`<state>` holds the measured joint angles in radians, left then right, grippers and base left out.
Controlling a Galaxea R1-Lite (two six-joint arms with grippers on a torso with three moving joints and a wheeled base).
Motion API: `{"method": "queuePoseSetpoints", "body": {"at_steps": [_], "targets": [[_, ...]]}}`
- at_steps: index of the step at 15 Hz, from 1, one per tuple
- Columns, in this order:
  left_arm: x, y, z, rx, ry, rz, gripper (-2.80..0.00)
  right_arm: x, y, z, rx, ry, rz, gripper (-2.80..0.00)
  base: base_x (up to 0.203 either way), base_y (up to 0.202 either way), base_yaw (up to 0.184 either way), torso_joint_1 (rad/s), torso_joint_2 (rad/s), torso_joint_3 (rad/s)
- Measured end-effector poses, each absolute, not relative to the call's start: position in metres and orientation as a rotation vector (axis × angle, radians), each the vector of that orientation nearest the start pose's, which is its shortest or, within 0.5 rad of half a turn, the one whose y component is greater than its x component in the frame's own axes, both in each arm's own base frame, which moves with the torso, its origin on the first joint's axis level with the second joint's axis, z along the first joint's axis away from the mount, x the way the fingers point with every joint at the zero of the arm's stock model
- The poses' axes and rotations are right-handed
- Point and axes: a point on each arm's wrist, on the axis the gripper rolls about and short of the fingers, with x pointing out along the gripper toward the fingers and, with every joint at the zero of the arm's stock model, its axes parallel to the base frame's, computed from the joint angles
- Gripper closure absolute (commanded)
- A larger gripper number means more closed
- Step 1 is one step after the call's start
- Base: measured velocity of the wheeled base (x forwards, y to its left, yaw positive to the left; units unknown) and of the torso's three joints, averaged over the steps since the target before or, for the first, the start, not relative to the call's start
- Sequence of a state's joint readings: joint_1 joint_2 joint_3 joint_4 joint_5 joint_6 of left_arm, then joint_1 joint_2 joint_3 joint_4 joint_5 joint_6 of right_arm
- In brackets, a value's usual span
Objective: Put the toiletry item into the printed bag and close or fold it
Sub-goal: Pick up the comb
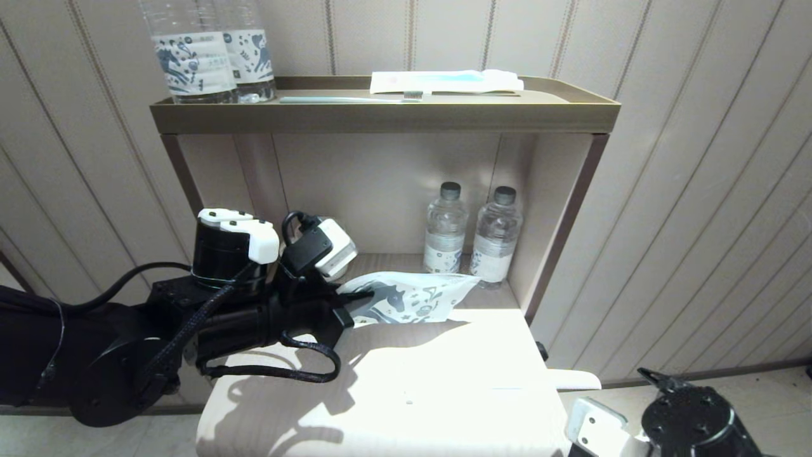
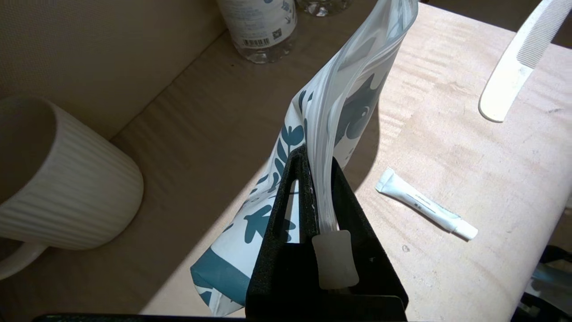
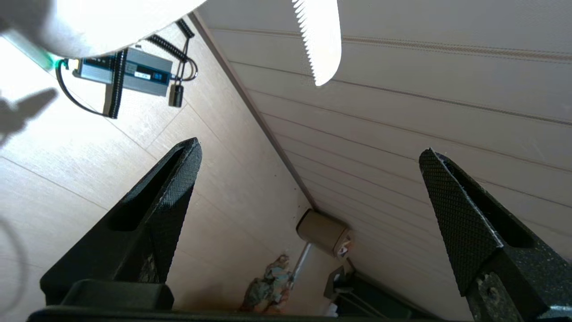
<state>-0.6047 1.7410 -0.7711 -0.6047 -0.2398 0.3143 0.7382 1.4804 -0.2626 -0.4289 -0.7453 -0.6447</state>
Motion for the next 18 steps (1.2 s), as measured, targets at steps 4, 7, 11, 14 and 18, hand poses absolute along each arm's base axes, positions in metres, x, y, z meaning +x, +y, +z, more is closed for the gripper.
{"method": "queuePoseSetpoints", "body": {"at_steps": [4,7,11,14,18], "targets": [[0.251,-0.18,0.157,0.356,0.217,-0.89,0.0,0.157,0.112,0.08,-1.138,0.58,0.167,-2.8,0.0,0.0,0.0,0.0,0.0,0.0],[0.253,-0.181,0.156,0.356,0.217,-0.891,0.0,0.167,0.114,0.073,-1.145,0.595,0.156,-2.8,0.0,0.0,0.0,0.0,0.0,0.0],[0.254,-0.182,0.154,0.359,0.224,-0.893,0.0,0.178,0.115,0.074,-1.149,0.605,0.135,-2.8,0.0,0.0,0.0,0.0,0.0,0.0],[0.254,-0.183,0.153,0.36,0.226,-0.892,0.0,0.189,0.117,0.078,-1.132,0.597,0.117,-2.8,0.0,0.0,0.0,0.0,0.0,0.0],[0.256,-0.184,0.15,0.362,0.231,-0.892,0.0,0.198,0.12,0.078,-1.123,0.596,0.116,-2.8,0.0,0.0,0.0,0.0,0.0,0.0]]}}
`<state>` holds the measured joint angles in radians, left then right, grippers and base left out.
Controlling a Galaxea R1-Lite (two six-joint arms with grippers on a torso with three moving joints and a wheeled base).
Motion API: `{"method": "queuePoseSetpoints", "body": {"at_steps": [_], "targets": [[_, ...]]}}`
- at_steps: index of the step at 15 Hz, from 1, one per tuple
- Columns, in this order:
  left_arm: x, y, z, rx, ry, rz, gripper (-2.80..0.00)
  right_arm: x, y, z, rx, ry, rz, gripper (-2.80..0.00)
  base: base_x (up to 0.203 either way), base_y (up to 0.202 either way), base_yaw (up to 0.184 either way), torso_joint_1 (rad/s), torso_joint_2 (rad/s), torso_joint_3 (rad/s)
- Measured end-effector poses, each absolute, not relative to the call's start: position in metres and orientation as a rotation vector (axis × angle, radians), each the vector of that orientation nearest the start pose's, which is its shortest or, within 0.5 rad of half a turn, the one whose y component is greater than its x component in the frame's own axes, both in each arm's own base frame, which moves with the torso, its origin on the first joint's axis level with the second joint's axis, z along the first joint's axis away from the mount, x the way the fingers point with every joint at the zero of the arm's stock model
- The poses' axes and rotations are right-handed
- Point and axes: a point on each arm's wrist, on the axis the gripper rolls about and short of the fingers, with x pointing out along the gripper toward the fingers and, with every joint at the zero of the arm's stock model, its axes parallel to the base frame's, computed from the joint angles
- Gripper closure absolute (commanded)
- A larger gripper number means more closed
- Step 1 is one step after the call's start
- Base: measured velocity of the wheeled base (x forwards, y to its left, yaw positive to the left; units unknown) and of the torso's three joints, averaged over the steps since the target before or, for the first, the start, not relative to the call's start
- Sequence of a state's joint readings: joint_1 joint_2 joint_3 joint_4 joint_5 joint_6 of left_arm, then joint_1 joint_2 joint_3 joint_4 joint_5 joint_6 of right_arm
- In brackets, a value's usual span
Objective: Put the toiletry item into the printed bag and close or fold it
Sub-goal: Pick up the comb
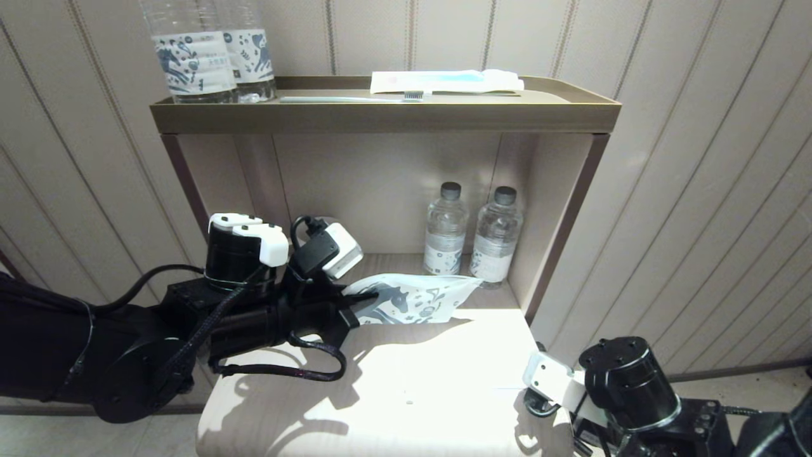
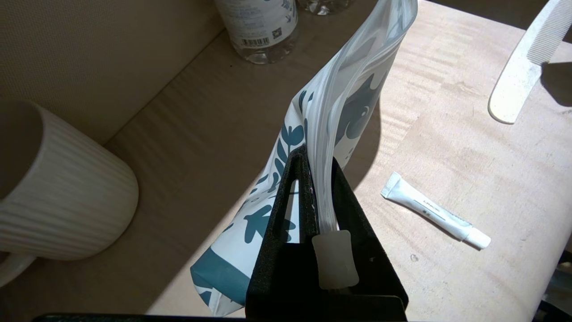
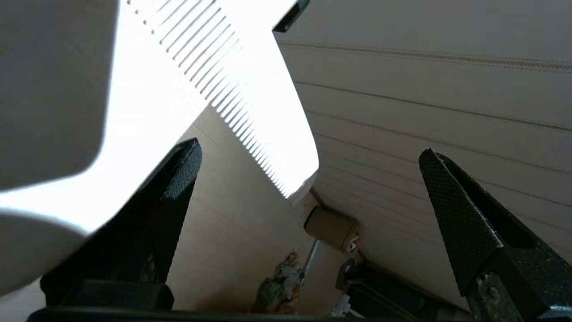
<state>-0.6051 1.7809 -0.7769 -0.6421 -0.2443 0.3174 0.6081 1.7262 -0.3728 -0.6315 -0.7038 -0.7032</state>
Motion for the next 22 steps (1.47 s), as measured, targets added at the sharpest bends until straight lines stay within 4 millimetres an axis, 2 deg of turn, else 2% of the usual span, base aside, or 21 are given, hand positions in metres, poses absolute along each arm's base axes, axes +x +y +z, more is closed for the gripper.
{"method": "queuePoseSetpoints", "body": {"at_steps": [11,22], "targets": [[0.26,-0.187,0.144,0.366,0.233,-0.895,0.0,0.212,0.122,0.076,-1.103,0.604,0.126,-2.8,0.0,0.0,0.0,0.0,0.0,0.0],[0.262,-0.188,0.142,0.367,0.237,-0.895,0.0,0.214,0.123,0.077,-1.096,0.598,0.13,-2.8,0.0,0.0,0.0,0.0,0.0,0.0]]}}
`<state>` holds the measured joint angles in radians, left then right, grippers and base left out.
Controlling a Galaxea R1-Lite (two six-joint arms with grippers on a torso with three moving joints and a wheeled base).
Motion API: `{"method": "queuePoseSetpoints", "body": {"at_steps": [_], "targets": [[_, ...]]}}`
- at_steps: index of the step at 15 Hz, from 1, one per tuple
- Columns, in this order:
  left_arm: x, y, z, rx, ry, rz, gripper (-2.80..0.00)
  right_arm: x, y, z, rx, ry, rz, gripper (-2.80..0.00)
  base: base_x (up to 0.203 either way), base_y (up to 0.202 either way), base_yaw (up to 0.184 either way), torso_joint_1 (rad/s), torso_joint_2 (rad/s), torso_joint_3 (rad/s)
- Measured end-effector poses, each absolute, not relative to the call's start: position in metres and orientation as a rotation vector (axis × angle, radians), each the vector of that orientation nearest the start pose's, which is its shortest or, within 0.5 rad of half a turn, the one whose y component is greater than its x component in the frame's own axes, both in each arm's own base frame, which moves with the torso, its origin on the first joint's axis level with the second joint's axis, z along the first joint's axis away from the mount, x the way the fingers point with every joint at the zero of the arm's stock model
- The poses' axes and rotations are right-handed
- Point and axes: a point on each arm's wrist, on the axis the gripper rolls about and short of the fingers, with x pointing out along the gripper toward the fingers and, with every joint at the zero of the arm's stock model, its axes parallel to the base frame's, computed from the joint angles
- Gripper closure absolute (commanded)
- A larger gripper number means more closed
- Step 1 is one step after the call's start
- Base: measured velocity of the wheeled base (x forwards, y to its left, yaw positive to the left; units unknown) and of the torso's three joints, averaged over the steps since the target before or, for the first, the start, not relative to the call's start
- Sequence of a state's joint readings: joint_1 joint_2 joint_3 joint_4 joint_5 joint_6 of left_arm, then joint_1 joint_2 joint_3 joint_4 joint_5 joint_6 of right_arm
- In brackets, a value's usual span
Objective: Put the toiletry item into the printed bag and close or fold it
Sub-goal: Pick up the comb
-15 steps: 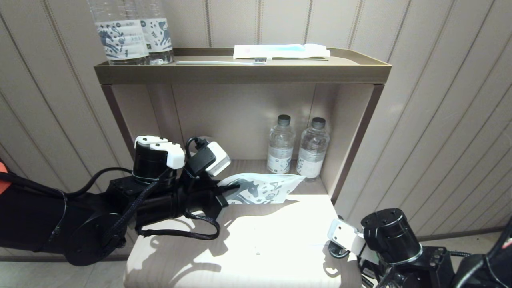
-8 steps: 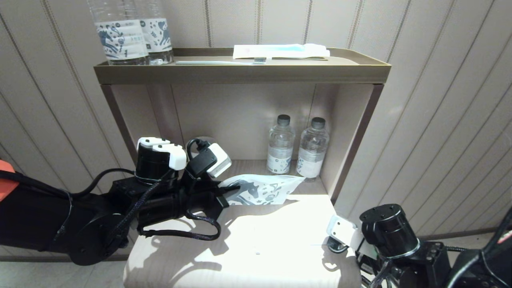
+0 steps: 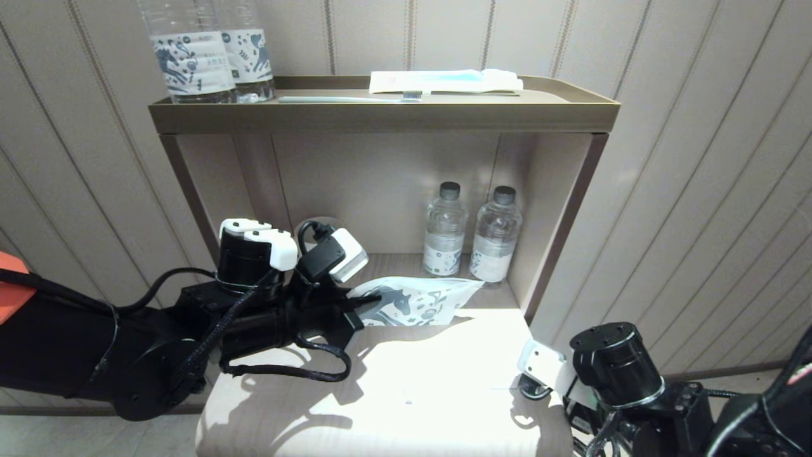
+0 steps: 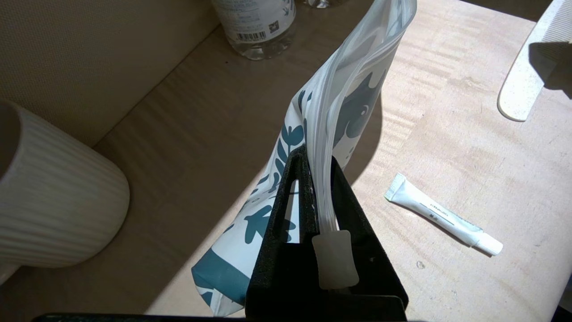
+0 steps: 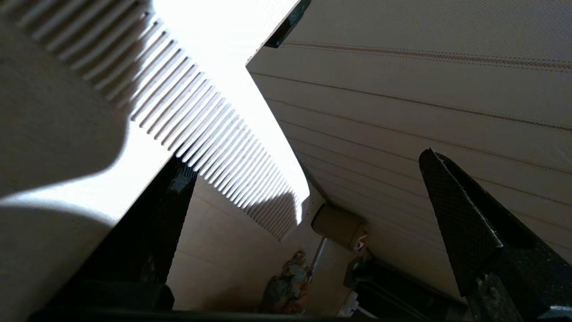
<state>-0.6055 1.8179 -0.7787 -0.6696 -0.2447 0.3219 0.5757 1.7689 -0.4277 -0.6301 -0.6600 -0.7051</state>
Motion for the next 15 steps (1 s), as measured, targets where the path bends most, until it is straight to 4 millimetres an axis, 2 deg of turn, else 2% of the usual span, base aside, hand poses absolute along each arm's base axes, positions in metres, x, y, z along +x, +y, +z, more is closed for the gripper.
{"method": "queuePoseSetpoints", "body": {"at_steps": [15], "targets": [[0.2631,-0.1889,0.1395,0.369,0.242,-0.896,0.0,0.2133,0.1183,0.08,-1.085,0.597,0.118,-2.8,0.0,0.0,0.0,0.0,0.0,0.0]]}}
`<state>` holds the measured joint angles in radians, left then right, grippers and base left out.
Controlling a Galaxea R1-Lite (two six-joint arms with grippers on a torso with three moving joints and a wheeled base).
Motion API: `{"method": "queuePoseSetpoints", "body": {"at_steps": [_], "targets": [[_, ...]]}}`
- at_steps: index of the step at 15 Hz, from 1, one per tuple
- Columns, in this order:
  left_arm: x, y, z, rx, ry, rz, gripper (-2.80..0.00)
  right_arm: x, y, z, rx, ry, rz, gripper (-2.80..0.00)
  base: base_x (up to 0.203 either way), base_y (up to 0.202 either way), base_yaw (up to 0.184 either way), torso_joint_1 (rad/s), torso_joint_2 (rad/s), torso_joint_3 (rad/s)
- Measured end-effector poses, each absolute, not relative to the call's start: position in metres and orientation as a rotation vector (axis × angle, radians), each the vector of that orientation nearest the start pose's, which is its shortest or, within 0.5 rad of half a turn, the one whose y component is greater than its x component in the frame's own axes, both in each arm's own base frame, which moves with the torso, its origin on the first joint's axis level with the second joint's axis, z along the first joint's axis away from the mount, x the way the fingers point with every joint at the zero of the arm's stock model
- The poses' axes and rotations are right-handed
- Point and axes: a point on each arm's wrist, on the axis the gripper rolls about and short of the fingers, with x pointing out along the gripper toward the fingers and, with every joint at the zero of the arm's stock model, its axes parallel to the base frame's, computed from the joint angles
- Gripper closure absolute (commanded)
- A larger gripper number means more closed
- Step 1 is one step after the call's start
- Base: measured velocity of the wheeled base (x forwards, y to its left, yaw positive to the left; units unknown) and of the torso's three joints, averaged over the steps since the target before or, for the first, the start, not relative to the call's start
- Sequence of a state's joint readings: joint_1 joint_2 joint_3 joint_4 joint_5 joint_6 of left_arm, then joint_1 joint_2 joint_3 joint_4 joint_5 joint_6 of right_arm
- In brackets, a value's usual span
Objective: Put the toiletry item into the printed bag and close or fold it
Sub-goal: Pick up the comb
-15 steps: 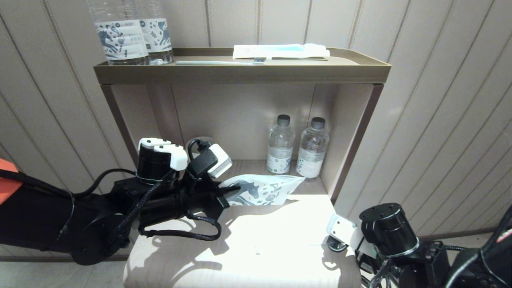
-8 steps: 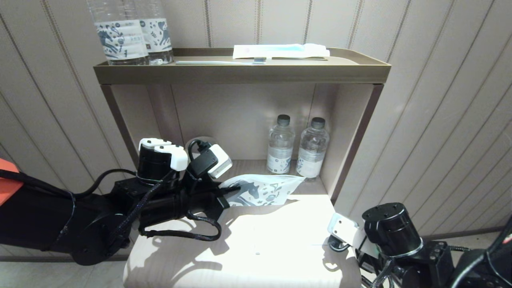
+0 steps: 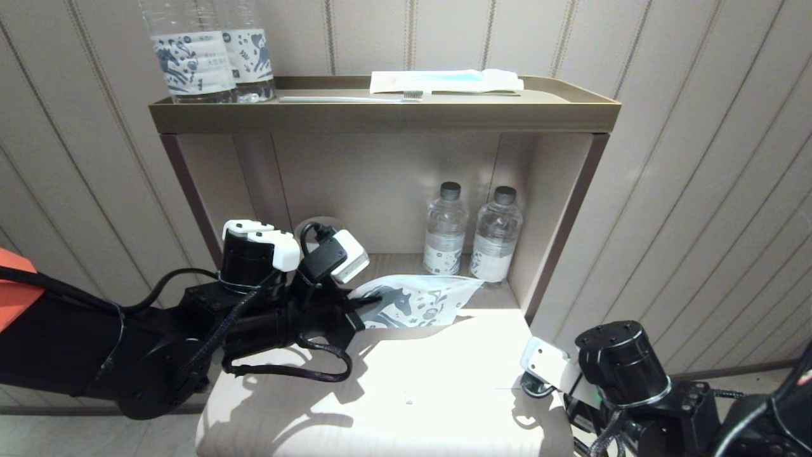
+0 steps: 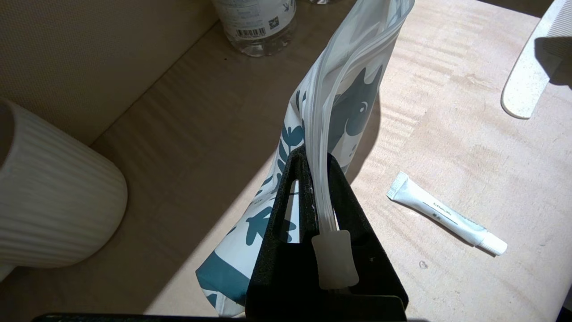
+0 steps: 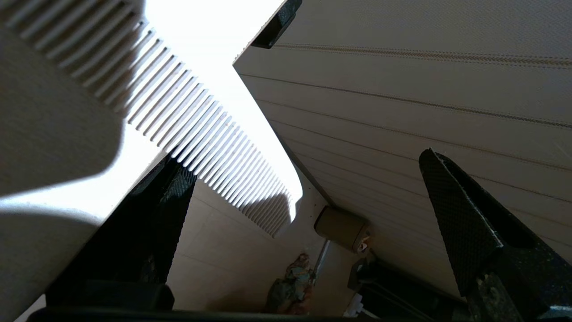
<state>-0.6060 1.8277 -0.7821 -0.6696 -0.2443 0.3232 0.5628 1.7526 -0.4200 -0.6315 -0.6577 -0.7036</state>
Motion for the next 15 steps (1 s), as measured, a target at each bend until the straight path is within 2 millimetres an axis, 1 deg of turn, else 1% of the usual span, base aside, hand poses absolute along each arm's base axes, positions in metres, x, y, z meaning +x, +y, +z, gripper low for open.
{"method": "queuePoseSetpoints", "body": {"at_steps": [3,9,13,15], "targets": [[0.263,-0.189,0.139,0.37,0.245,-0.897,0.0,0.214,0.118,0.081,-1.088,0.599,0.118,-2.8,0.0,0.0,0.0,0.0,0.0,0.0],[0.263,-0.189,0.138,0.37,0.247,-0.898,0.0,0.2,0.113,0.093,-1.138,0.606,0.144,-2.8,0.0,0.0,0.0,0.0,0.0,0.0],[0.264,-0.19,0.136,0.372,0.249,-0.9,0.0,0.205,0.112,0.101,-1.173,0.584,0.138,-2.8,0.0,0.0,0.0,0.0,0.0,0.0],[0.264,-0.19,0.135,0.372,0.239,-0.899,0.0,0.208,0.111,0.101,-1.191,0.59,0.133,-2.8,0.0,0.0,0.0,0.0,0.0,0.0]]}}
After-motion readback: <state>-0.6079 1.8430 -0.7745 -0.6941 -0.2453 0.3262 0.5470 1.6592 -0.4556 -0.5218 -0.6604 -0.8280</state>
